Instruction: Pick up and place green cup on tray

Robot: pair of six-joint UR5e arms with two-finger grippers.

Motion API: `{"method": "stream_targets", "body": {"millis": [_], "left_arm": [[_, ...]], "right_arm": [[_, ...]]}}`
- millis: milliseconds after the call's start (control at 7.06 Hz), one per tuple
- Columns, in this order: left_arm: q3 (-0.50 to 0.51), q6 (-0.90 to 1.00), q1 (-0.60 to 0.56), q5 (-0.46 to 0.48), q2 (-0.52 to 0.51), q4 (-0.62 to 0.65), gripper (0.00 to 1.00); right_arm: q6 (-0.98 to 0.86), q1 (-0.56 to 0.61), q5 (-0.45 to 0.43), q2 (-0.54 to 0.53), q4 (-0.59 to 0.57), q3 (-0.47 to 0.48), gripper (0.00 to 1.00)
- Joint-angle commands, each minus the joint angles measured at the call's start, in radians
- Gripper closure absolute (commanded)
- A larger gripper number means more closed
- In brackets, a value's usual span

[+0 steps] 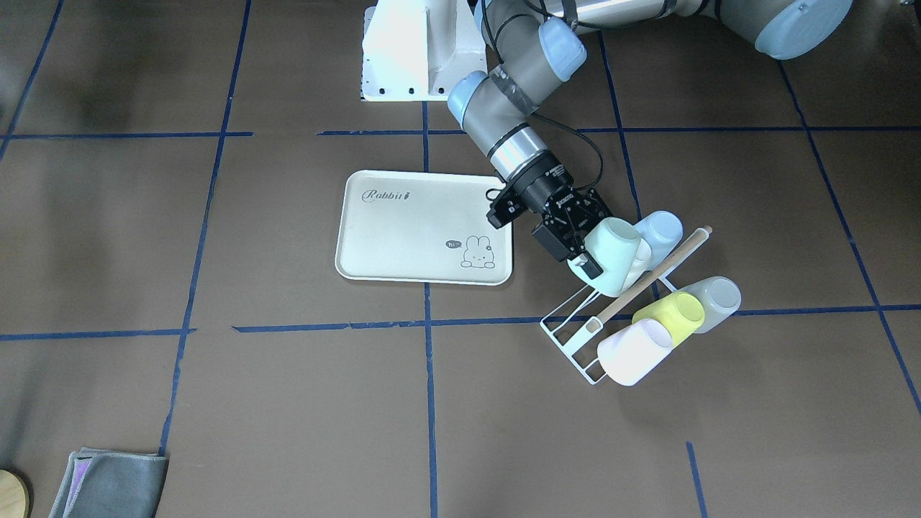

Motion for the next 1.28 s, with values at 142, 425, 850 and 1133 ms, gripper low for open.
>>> {"method": "stream_targets", "body": {"millis": [142, 425, 850, 1133], "left_arm": [[-0.233, 0.004, 0.005, -0.013, 0.037, 0.012, 0.37], [-0.299, -0.169, 0.007, -0.131, 0.043, -0.227, 0.37], [-0.268, -0.551, 0.011, -0.196, 0.063, -0.741, 0.37], [-0.103, -0.809, 0.045, -0.195, 0.077, -1.173, 0.37]], "right_arm": [[0.000, 0.000, 0.000, 0.001, 0.001, -0.003, 0.00], [0.000, 0.000, 0.000, 0.002, 0.002, -0.003, 0.00], [0.000, 0.000, -0.003, 0.002, 0.002, -0.003, 0.00], [-0.002, 0.000, -0.003, 0.004, 0.004, -0.004, 0.00]]}}
